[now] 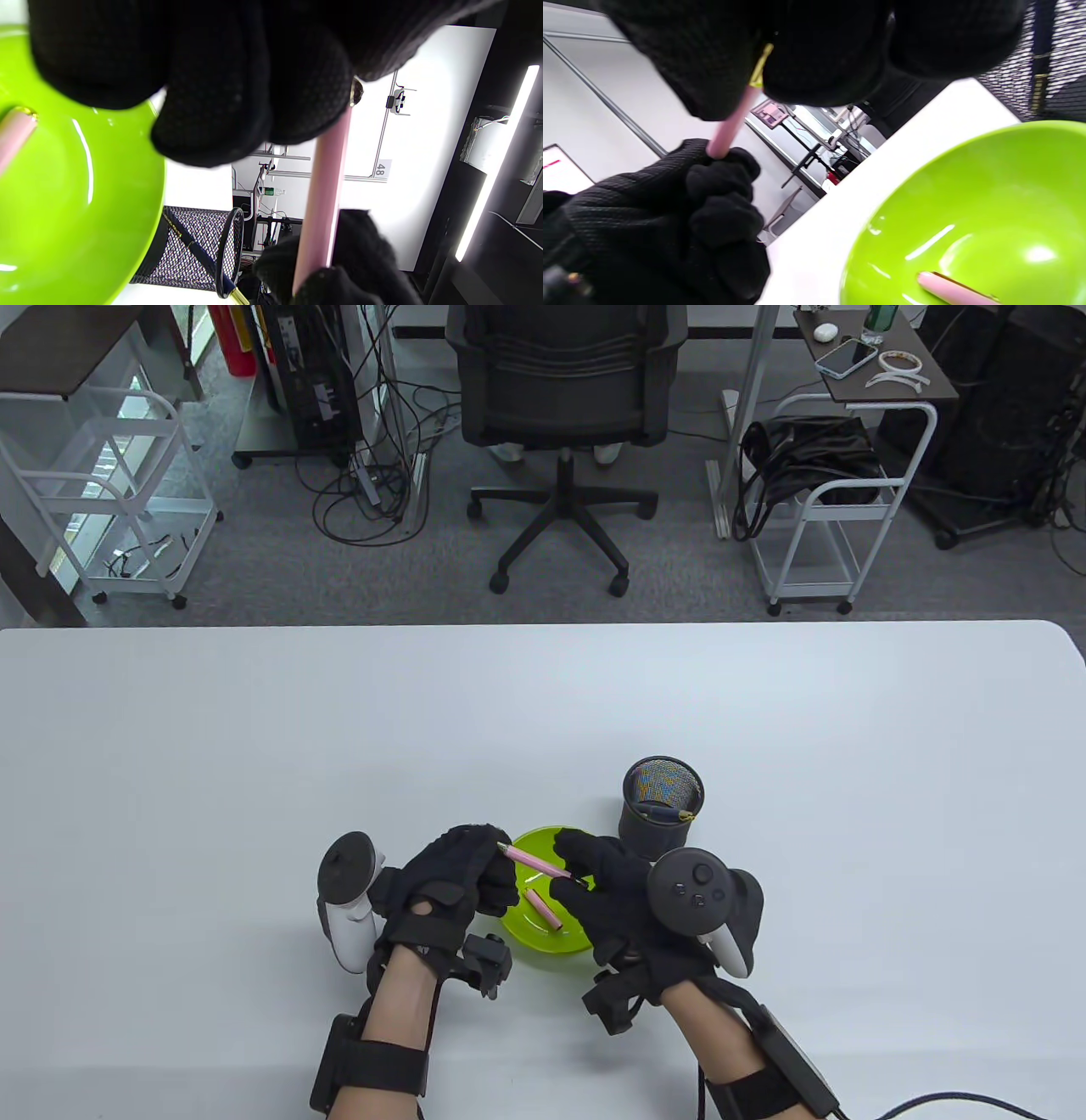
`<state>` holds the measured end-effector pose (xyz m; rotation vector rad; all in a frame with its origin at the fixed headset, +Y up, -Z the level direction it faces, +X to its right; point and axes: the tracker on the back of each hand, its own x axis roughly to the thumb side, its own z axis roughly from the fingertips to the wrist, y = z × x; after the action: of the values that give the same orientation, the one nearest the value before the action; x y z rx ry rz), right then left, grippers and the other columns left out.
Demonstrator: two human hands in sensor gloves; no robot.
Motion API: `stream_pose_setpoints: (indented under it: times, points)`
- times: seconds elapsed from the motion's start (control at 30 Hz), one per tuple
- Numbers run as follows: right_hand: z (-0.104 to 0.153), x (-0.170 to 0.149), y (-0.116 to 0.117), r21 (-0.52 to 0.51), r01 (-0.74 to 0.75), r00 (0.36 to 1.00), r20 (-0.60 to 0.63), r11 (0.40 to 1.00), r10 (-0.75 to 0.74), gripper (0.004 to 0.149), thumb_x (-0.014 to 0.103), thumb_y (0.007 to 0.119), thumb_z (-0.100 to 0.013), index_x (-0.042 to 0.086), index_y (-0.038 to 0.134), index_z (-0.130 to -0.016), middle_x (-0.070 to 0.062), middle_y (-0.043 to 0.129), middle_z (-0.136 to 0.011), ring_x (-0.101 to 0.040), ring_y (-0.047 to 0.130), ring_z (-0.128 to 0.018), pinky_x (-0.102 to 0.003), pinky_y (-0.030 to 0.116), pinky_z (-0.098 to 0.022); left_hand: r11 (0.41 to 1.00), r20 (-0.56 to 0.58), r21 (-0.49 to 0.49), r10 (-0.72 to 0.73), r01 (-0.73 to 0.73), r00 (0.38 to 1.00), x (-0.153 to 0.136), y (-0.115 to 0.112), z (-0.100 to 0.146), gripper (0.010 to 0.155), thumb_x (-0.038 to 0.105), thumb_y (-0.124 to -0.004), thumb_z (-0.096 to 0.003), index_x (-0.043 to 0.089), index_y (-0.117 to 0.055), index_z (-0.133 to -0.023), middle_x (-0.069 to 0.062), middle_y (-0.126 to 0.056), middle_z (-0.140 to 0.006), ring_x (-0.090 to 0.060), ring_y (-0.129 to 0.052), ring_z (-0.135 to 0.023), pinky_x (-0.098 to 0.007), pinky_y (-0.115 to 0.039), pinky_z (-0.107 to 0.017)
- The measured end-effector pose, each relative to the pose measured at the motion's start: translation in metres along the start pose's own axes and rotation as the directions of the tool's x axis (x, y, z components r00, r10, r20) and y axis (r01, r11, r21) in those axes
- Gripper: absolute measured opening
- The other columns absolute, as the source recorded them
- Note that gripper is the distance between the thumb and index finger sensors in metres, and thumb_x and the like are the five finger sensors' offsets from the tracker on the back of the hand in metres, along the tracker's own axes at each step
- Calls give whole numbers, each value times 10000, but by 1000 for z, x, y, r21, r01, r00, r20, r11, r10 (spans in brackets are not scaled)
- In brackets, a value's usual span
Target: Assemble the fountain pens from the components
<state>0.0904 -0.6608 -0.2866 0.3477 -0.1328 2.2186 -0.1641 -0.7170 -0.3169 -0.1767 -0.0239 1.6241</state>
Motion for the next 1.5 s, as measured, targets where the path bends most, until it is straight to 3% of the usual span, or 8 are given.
stream_pose_setpoints:
  times: [0.17,0.27,0.5,0.8,0.97,1.2,1.4,1.5]
  points:
    - [0,-5,1,-10,32,998,-45,999,-32,493,368,752,-465,134,793,-897,-90,1005,-598,-158,1014,-177,-417,904,-151,1000,-1,-13,13,-13,1000,-2,-1,-1,443,442,-712,-545,102,-822,-808,-32,-980,-585,-184,-1031,-416,-448,-866,-358]
    - [-1,-5,1,30,26,999,-21,999,-25,572,434,850,-420,251,757,-953,-126,782,-896,-188,963,-367,-424,875,-235,1000,0,-11,8,-8,1000,-2,0,-1,443,443,-711,-545,104,-824,-806,-29,-981,-584,-183,-1033,-414,-450,-867,-356]
    - [-1,0,0,10,-32,999,-9,999,32,505,332,883,-408,182,832,-888,-102,910,-729,-150,984,-264,-413,898,-206,999,6,-22,-28,28,1000,-2,-2,-2,438,425,-722,-539,92,-835,-800,-44,-992,-570,-187,-1040,-400,-453,-871,-346]
    - [-2,4,5,123,-53,999,17,991,51,495,331,761,-457,90,813,-886,-116,1004,-586,-118,973,-92,-389,903,-106,997,42,-52,-55,57,998,1,-2,-4,436,416,-724,-532,82,-865,-775,-41,-1013,-520,-174,-1056,-347,-442,-886,-313]
    - [-7,-5,8,299,-32,998,-45,954,47,563,413,774,-459,85,784,-916,-84,976,-599,-142,966,-154,-409,891,-160,995,34,-59,-73,75,997,-1,-9,-4,451,445,-731,-547,99,-848,-811,-40,-998,-566,-192,-1044,-399,-452,-872,-351]
    - [-6,-7,-4,151,-25,996,-85,988,38,498,367,730,-460,104,820,-874,-91,947,-644,-144,975,-220,-410,895,-196,991,37,-101,-86,89,996,-5,-17,-5,690,606,-683,-539,22,-779,-894,-90,-984,-664,-224,-1036,-456,-469,-857,-377]
    - [-7,-18,-19,68,49,987,-159,996,-37,499,365,716,-465,105,801,-883,-93,930,-657,-146,973,-230,-413,891,-206,941,43,-28,-335,337,941,10,-24,0,632,543,-692,-545,12,-818,-861,-118,-1003,-623,-240,-1039,-371,-478,-852,-301]
    - [-8,-27,-23,46,55,977,-209,997,-44,501,367,720,-465,103,801,-883,-93,933,-654,-150,973,-231,-416,889,-206,810,61,-24,-583,585,810,21,-34,0,605,512,-703,-545,33,-784,-906,-133,-976,-707,-239,-1035,-386,-475,-850,-304]
